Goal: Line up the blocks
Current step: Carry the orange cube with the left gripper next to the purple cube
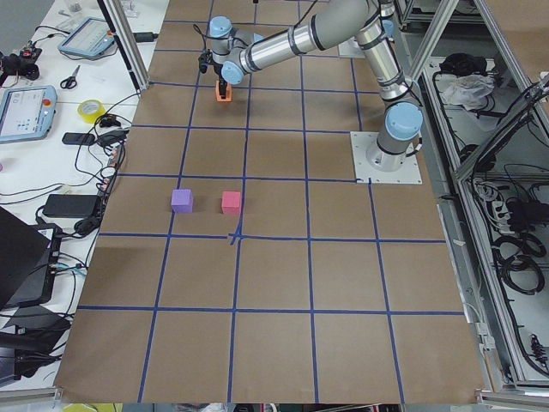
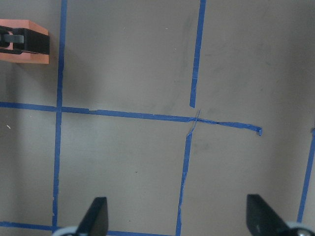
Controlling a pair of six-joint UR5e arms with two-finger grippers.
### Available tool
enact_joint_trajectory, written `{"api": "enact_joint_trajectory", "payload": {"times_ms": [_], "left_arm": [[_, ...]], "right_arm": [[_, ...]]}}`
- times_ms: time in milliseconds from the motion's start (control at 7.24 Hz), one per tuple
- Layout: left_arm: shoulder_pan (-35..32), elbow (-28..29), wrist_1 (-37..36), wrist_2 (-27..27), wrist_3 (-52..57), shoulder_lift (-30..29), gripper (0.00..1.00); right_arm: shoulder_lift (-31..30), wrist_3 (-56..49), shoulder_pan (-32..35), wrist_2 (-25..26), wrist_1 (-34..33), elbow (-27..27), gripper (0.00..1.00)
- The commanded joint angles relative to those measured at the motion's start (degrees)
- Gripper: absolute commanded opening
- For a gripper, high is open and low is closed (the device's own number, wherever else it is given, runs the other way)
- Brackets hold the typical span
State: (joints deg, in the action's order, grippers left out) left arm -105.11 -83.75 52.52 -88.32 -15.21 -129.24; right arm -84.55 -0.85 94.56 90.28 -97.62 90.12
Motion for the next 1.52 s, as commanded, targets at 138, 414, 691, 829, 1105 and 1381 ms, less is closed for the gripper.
{"api": "enact_joint_trajectory", "payload": {"times_ms": [138,414,691,829,1105,1381], "left_arm": [[-0.01,0.08,0.3,-0.1,-0.08,0.83,0.21],[0.6,0.43,1.43,-3.34,0.09,3.63,0.18],[9.94,0.08,4.77,-2.83,2.36,6.01,0.07],[17.93,-0.18,6.0,-3.08,9.77,7.32,0.0],[24.31,-0.62,9.34,-9.01,14.48,9.09,0.0],[34.57,0.07,10.83,-9.68,23.59,6.9,0.0]], "right_arm": [[0.09,0.06,0.19,0.08,0.68,0.93,1.0],[0.0,0.06,0.27,-0.1,1.03,1.11,1.0],[0.09,-0.02,0.28,0.51,1.03,1.02,1.0],[0.18,0.06,0.28,0.43,1.03,1.11,1.0],[0.18,0.06,0.28,0.69,1.03,1.11,1.0],[0.18,-0.02,0.28,0.52,1.03,1.02,1.0]]}}
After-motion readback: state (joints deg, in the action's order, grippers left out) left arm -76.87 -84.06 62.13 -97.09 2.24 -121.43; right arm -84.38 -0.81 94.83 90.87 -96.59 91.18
